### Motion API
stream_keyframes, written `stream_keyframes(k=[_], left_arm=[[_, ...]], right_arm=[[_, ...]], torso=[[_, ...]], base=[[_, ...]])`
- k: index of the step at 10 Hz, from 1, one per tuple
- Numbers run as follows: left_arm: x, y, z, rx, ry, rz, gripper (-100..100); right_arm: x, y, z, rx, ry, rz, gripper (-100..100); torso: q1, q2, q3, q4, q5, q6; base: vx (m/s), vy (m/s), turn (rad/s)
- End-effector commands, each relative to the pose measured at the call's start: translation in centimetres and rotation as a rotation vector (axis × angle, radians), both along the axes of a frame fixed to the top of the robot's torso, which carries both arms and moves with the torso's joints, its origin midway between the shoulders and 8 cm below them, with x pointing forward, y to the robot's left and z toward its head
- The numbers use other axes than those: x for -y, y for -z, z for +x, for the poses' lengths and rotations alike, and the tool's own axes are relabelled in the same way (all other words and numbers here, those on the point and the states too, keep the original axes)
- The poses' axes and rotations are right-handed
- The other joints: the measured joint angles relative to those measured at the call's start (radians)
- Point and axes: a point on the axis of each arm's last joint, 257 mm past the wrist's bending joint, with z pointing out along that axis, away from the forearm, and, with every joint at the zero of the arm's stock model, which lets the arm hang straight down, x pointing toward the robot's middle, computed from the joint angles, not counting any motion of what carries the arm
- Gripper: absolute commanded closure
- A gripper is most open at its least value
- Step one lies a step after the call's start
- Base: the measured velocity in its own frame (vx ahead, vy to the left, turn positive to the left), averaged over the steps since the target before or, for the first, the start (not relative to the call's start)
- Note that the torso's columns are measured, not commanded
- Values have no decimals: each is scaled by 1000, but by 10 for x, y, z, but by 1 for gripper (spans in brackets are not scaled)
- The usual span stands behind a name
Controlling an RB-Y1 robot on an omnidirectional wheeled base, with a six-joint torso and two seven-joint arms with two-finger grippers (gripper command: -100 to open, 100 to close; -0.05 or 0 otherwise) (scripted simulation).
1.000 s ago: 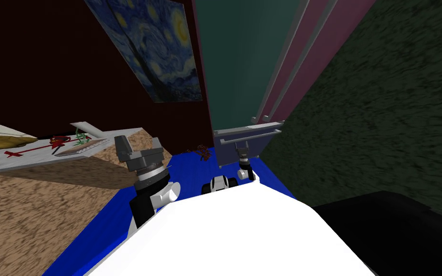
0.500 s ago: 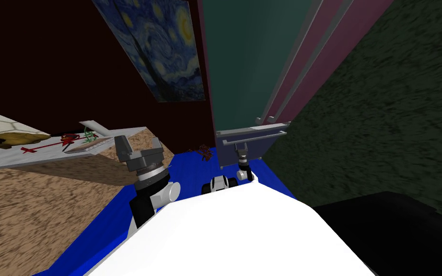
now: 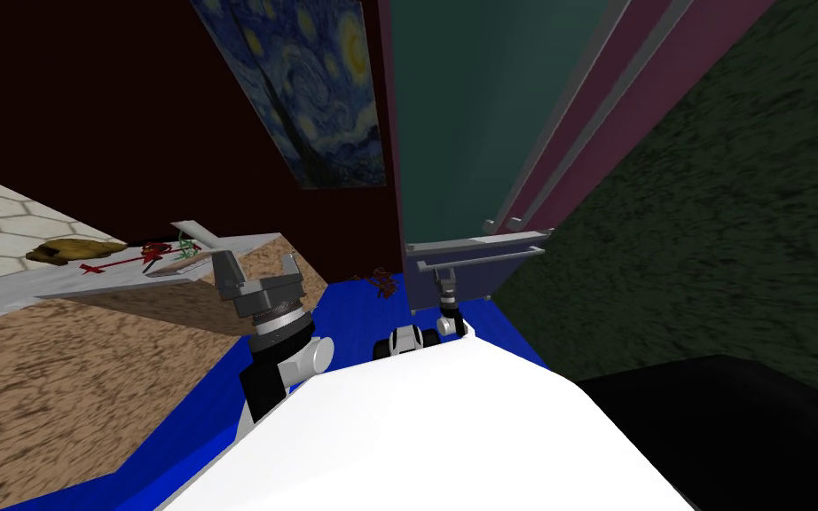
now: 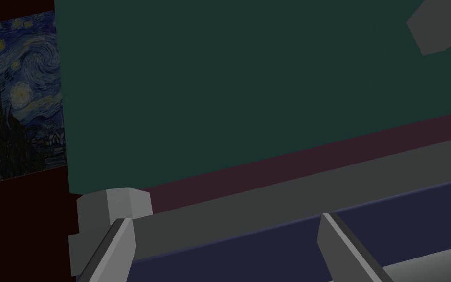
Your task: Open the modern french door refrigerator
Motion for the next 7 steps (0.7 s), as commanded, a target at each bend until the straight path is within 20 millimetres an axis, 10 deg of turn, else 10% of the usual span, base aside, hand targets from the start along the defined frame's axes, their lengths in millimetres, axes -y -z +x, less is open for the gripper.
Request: stream_keyframes(k=[1,7], left_arm=[[0,0,0,0,0,0,0],[0,0,0,0,0,0,0]], right_arm=[[0,13,-1,-8,-43,73,-100],[0,39,-3,-26,-128,215,-100]], torso=[[-1,1,1,0,0,0],[0,1,1,0,0,0]], base=[[42,8,149],[38,7,65]])
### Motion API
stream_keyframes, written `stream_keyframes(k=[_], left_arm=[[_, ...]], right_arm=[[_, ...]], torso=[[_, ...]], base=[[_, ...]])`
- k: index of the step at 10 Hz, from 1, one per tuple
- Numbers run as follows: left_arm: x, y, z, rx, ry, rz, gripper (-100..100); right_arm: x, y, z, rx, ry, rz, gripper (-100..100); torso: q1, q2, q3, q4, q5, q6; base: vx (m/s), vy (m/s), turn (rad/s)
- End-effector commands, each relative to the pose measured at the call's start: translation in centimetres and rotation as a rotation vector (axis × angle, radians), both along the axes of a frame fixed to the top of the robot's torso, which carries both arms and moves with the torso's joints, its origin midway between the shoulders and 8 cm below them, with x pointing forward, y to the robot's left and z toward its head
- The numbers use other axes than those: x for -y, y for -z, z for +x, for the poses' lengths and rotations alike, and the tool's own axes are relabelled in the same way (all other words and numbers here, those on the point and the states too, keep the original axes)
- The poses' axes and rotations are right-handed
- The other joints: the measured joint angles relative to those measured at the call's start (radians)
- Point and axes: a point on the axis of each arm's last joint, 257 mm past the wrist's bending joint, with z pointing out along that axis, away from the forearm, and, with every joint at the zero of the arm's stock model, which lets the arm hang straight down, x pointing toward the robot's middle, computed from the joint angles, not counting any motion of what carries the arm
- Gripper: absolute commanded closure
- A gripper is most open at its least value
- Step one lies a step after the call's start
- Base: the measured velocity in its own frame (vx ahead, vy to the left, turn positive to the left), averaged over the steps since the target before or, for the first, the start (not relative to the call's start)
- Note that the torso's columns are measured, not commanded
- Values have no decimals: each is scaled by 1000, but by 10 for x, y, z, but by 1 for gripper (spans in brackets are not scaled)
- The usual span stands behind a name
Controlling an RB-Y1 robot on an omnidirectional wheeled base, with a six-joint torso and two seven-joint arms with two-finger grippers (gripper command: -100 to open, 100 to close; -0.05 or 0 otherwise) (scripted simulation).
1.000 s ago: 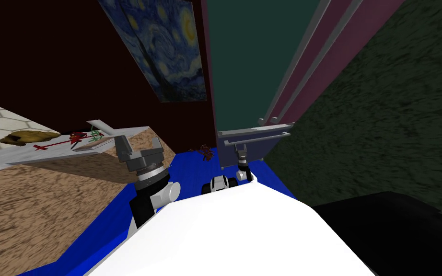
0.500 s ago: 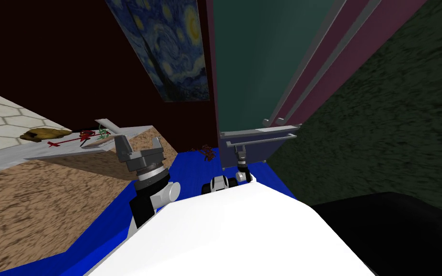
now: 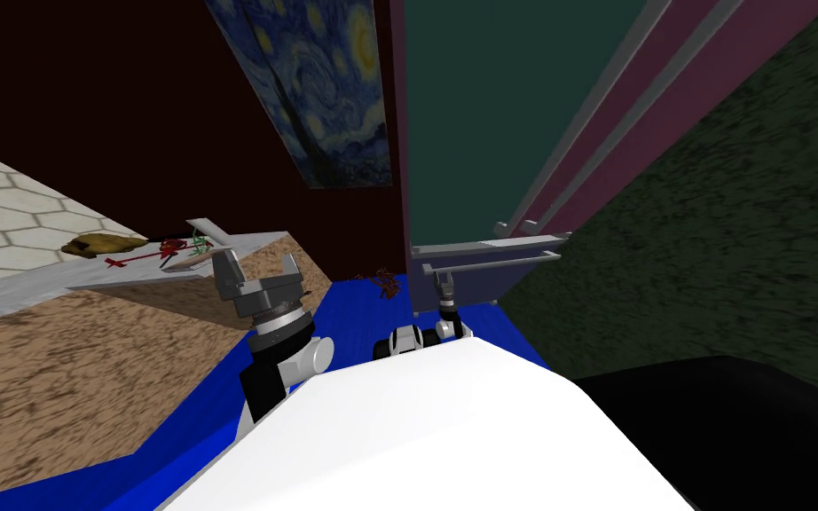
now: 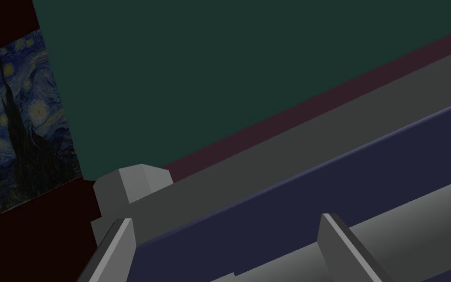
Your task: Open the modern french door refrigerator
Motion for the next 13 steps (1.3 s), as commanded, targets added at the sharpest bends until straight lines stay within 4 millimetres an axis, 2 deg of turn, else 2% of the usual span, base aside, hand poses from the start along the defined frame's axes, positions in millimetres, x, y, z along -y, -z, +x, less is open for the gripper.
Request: stream_keyframes(k=[1,5,6,12,13], left_arm=[[0,0,0,0,0,0,0],[0,0,0,0,0,0,0],[0,0,0,0,0,0,0],[0,0,0,0,0,0,0],[0,0,0,0,0,0,0]], right_arm=[[1,14,-2,-12,-38,67,-100],[1,27,-4,-21,-81,142,-100],[2,37,-6,-29,-96,178,-100],[3,52,-12,-29,-157,292,-100],[4,60,-13,-47,-164,305,-100]], torso=[[1,-1,0,0,0,-1],[0,-5,-2,-2,-1,-3],[0,-7,-4,-4,-2,-3],[-1,-27,-14,-15,-9,-12],[0,-31,-15,-17,-11,-16]], base=[[41,5,81],[27,1,41],[30,-7,81],[22,-7,51],[26,-16,40]])
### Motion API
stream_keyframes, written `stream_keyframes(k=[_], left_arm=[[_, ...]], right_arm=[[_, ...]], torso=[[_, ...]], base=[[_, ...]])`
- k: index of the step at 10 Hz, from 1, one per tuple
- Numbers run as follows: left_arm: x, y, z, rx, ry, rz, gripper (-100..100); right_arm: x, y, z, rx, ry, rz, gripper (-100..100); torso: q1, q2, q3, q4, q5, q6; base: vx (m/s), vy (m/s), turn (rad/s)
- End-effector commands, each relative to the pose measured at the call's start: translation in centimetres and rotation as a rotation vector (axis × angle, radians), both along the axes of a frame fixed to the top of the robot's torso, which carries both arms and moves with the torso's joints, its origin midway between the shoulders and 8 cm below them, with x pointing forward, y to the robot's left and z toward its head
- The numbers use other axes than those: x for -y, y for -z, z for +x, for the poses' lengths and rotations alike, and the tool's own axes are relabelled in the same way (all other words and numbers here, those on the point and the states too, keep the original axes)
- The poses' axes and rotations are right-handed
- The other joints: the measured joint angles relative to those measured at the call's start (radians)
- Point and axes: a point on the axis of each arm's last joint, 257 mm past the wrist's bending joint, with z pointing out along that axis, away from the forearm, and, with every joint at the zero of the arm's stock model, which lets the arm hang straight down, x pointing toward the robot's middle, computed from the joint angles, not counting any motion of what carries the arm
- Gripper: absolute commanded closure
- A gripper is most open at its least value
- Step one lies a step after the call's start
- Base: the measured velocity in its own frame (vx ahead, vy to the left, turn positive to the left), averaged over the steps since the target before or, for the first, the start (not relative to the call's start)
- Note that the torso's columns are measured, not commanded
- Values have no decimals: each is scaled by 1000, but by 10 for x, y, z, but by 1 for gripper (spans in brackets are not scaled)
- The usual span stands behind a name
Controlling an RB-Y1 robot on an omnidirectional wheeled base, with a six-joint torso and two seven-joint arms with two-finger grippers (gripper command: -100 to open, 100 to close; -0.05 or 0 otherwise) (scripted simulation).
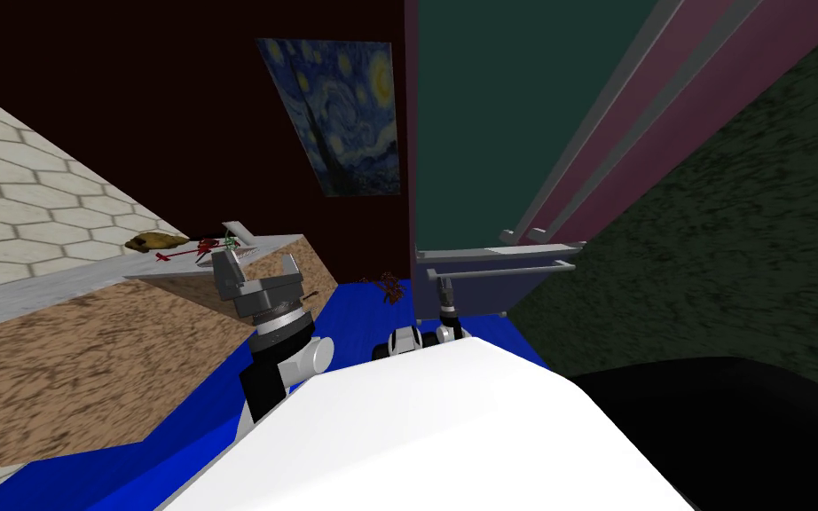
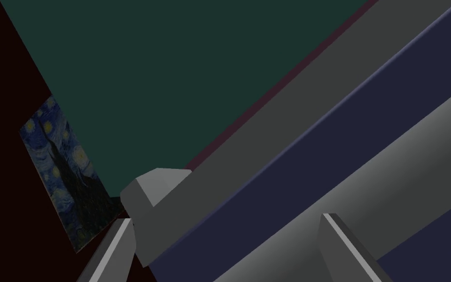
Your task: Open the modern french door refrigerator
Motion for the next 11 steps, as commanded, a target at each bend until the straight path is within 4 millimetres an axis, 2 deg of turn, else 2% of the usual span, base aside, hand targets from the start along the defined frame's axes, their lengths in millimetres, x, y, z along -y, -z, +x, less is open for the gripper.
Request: stream_keyframes(k=[1,3,4,10,11], left_arm=[[0,0,0,0,0,0,0],[0,0,0,0,0,0,0],[0,0,0,0,0,0,0],[0,0,0,0,0,0,0],[0,0,0,0,0,0,0]], right_arm=[[-8,21,0,-49,-40,43,-100],[-8,23,-2,-38,-58,82,-100],[-6,30,-4,-55,-63,89,-100],[-6,30,-4,-55,-63,89,-100],[-6,30,-4,-55,-63,89,-100]], torso=[[-1,-4,-2,-3,-2,-1],[-2,-6,-3,-4,-3,-1],[-1,-10,-4,-6,-4,-5],[-1,-10,-5,-6,-4,-5],[0,-3,-2,3,3,3]], base=[[14,-7,-11],[17,3,40],[21,-13,52],[-2,1,15],[20,29,44]])
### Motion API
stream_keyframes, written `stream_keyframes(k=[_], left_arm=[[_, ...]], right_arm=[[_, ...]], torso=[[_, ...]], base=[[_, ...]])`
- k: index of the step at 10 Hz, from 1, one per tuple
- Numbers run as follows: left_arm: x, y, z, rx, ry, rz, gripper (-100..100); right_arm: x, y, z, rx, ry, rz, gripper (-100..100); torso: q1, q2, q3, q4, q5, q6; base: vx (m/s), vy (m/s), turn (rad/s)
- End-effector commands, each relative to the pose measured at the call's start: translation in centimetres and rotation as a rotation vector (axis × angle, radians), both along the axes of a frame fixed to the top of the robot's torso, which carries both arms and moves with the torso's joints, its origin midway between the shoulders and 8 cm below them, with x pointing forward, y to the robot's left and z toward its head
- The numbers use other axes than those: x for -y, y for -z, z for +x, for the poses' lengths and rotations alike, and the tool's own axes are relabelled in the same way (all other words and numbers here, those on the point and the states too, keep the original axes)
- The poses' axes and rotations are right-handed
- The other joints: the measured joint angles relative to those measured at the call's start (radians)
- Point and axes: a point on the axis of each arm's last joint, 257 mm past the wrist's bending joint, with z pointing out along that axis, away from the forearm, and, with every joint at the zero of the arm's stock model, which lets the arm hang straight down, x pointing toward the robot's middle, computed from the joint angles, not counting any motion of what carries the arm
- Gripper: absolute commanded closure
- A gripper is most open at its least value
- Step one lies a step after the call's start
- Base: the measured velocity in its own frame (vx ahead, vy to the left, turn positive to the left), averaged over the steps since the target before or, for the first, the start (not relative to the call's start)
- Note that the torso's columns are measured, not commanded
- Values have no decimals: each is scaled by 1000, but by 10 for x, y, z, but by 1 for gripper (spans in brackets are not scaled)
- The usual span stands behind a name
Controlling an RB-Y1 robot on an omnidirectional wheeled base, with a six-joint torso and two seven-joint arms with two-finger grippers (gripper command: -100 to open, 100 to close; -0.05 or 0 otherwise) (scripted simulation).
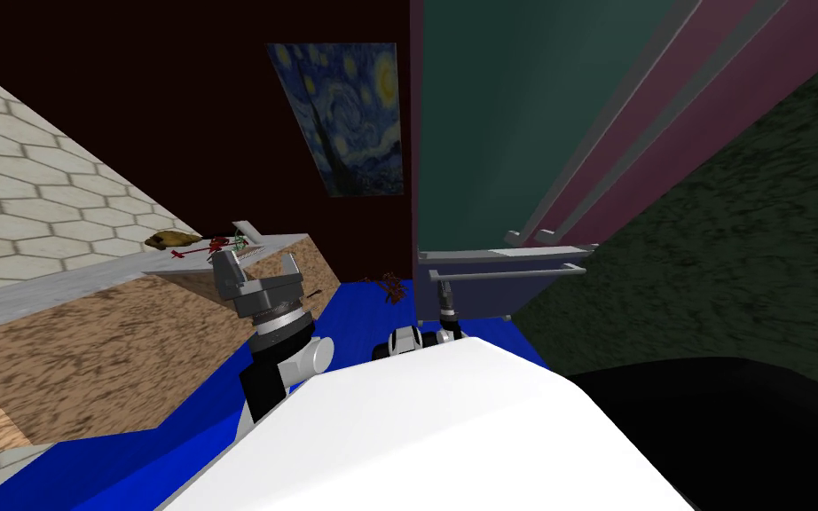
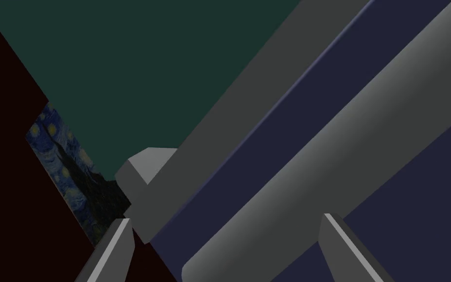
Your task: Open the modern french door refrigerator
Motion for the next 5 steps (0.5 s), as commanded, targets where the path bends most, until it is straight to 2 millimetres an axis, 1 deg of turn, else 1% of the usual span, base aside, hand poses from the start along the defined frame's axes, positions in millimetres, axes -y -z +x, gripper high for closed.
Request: stream_keyframes(k=[1,2,3,4,5], left_arm=[[0,0,0,0,0,0,0],[0,0,0,0,0,0,0],[0,0,0,0,0,0,0],[0,0,0,0,0,0,0],[0,0,0,0,0,0,0]], right_arm=[[-3,14,-1,-32,-33,44,-100],[-3,14,-1,-31,-36,49,-100],[-1,21,-6,-34,-46,75,-100],[-1,21,-6,-32,-53,87,-100],[1,26,-11,-31,-64,113,-100]], torso=[[1,11,6,7,5,5],[0,22,12,11,7,9],[-1,29,16,13,7,11],[-2,25,14,12,6,10],[-2,23,12,11,6,11]], base=[[52,12,112],[69,-6,68],[43,-2,64],[22,-7,52],[24,-15,97]])
